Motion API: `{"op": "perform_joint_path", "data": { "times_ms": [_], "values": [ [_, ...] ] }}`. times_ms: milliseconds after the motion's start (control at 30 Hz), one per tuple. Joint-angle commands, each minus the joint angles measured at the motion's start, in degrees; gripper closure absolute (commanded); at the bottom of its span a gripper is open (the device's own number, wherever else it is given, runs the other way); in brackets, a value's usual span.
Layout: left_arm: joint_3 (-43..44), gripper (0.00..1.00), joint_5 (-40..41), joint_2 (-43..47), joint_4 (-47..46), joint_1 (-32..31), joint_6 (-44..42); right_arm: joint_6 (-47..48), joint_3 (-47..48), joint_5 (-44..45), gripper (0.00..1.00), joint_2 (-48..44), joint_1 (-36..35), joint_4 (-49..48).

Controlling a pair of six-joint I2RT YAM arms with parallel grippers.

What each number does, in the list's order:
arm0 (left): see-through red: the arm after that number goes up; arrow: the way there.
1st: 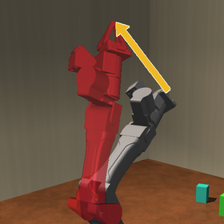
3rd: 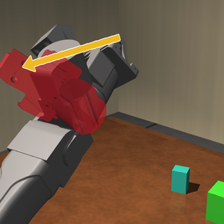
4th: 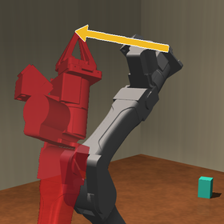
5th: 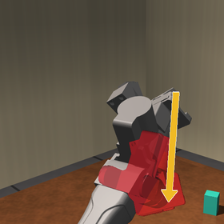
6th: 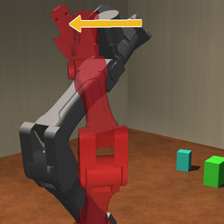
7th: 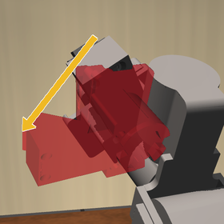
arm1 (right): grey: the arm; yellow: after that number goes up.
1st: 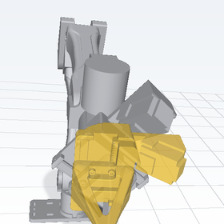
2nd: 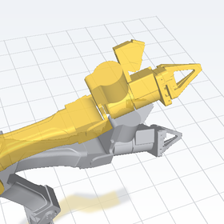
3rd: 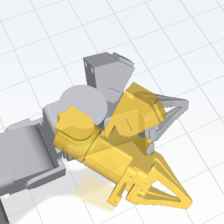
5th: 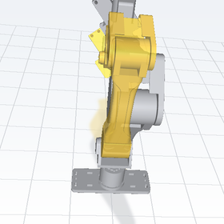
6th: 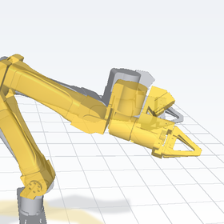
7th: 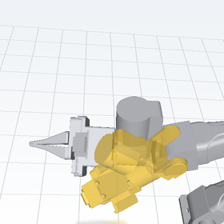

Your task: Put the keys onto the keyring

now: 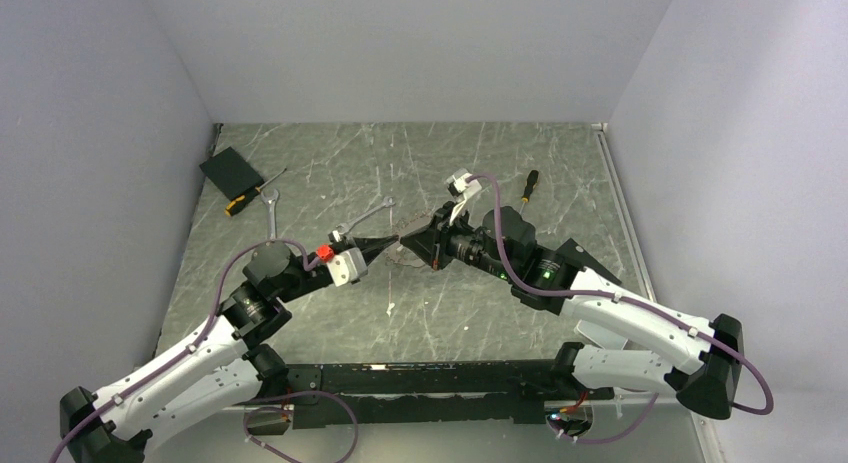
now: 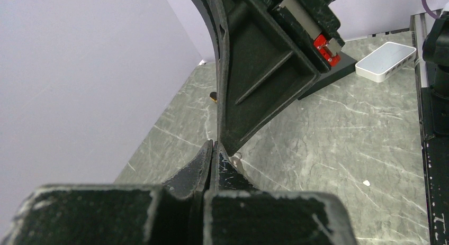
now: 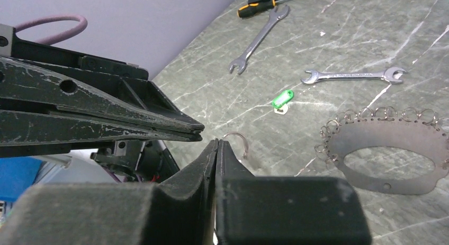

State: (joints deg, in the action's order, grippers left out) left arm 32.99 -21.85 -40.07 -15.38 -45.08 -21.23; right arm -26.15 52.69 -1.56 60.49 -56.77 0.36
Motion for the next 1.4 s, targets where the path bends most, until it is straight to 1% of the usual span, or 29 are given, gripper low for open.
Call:
{"op": "perform_joint_path", "data": {
  "times_ms": [0, 267, 300, 367, 467, 533, 633, 667, 700, 767, 833, 900, 933, 1000, 1067, 1100, 1133, 1200, 1233, 1267, 1300, 1333, 1367],
  "values": [
    [-0.14, 1.0, -0.76, 0.89, -2.55, -0.28, 1.43, -0.3, 2.66, -0.51, 1.0, 0.23, 0.03, -2.05],
    [0.05, 1.0, -0.31, 1.88, 0.67, -0.28, 1.29, -0.28, 2.38, -0.89, 1.0, 0.26, 0.0, -1.59],
    [0.32, 0.97, -0.04, 2.17, 1.67, -0.34, 1.28, 0.11, 2.46, -0.89, 1.0, 0.18, 0.0, -1.14],
    [1.34, 0.83, 0.2, 3.03, 4.88, -0.31, 0.77, 1.12, 2.9, -0.7, 1.0, -0.06, 0.0, 0.11],
    [2.51, 0.69, 0.53, 5.16, 11.73, -0.27, -0.43, 2.4, 3.44, 0.19, 1.0, -0.8, 0.0, 3.09],
    [3.17, 0.61, 1.44, 6.84, 17.35, -0.3, 0.59, 2.68, 3.0, 0.35, 1.0, -1.5, 0.0, 3.67],
    [4.26, 0.5, 6.71, 8.57, 22.64, -0.27, 6.08, 1.67, 0.9, 0.81, 1.0, -2.59, 0.0, 3.85],
    [4.74, 0.44, 9.57, 8.81, 24.47, -0.26, 9.23, 1.12, 0.19, 1.07, 1.0, -2.73, 0.0, 4.02],
    [5.29, 0.41, 12.25, 9.11, 26.14, -0.27, 11.94, 0.65, -0.46, 1.29, 1.0, -2.74, 0.0, 4.14],
    [6.18, 0.42, 16.63, 9.31, 30.05, -0.27, 17.75, -0.33, -1.71, 1.05, 1.0, -2.66, 0.0, 4.01],
    [6.63, 0.42, 19.04, 9.67, 33.2, -0.27, 20.72, -1.2, -2.77, 0.78, 1.0, -2.66, 0.0, 3.69],
    [6.84, 0.39, 21.47, 9.84, 35.71, -0.27, 25.79, -1.69, -3.25, 0.82, 1.0, -2.67, 0.0, 3.38],
    [7.13, 0.36, 21.68, 9.86, 36.96, -0.25, 27.02, -1.78, -3.33, 0.73, 1.0, -2.59, -0.05, 3.31],
    [8.06, 0.3, 25.51, 9.7, 39.43, -0.27, 29.51, -1.88, -3.17, 0.93, 1.0, -1.85, 0.0, 3.86],
    [9.5, 0.2, 31.06, 8.76, 42.85, -0.27, 33.45, -2.37, -2.97, 1.11, 1.0, -0.71, 0.0, 4.78],
    [10.86, 0.16, 35.72, 7.84, 45.36, -0.21, 36.84, -2.74, -2.78, 1.06, 1.0, -0.19, 0.0, 5.31],
    [12.54, 0.16, 39.93, 6.48, 48.45, -0.26, 40.3, -3.1, -2.5, 0.87, 1.0, 0.55, 0.0, 5.94],
    [16.35, 0.28, 47.7, 2.68, 57.97, -0.23, 47.86, -3.82, -1.56, 0.94, 0.95, 1.98, 0.0, 7.71],
    [18.13, 0.34, 50.09, 0.19, 62.22, -0.19, 52.98, -4.2, -1.27, 1.24, 0.93, 2.67, 0.0, 8.58],
    [19.55, 0.35, 50.73, -2.37, 65.66, -0.07, 57.35, -4.56, -1.07, 1.37, 0.9, 3.15, 0.0, 9.46],
    [20.51, 0.26, 49.93, -6.34, 68.25, 0.21, 61.85, -4.98, -0.95, 1.42, 0.87, 3.64, 0.0, 10.15],
    [21.54, 0.22, 49.47, -9.56, 71.22, 0.45, 65.02, -5.44, -0.85, 2.51, 0.82, 4.07, 0.0, 10.95],
    [22.44, 0.2, 49.18, -12.45, 73.94, 0.98, 68.29, -5.87, -0.81, 3.07, 0.77, 4.46, 0.0, 11.61]
  ]
}}
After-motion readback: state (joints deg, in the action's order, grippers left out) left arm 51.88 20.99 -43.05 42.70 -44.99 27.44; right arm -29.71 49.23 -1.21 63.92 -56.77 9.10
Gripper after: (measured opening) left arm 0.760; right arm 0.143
